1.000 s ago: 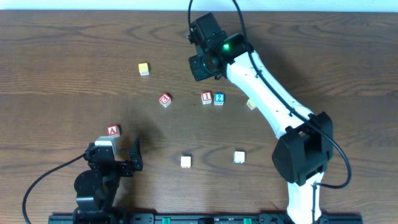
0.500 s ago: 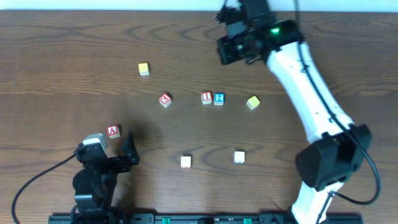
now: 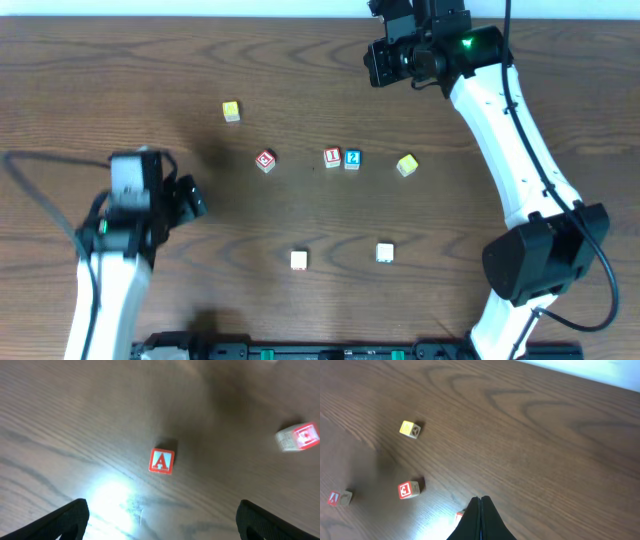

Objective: Spell out Ai2
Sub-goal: 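Reach the left gripper to the red A block and grasp it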

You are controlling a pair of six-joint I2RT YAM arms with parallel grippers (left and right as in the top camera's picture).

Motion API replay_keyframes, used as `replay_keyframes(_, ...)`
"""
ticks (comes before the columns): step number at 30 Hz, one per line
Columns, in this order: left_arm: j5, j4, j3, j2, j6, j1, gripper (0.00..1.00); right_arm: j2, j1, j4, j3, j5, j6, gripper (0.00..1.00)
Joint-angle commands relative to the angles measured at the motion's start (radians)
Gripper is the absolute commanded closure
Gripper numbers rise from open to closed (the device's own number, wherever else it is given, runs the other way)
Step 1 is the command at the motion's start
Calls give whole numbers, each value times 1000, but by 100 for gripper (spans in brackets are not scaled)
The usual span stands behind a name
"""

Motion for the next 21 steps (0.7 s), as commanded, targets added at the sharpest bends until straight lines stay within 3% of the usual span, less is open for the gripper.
replay_keyframes(1, 66, -6, 68, 137, 10, 7, 5, -12, -10, 2, 14, -6, -20, 99)
replay_keyframes(9, 108, -5, 70, 356, 38, 6, 5, -12, -39, -10, 14, -3, -26, 99)
replay_keyframes(21, 84, 50, 51, 451, 35, 47, 5, -12, -70, -17, 14, -3, -26, 99)
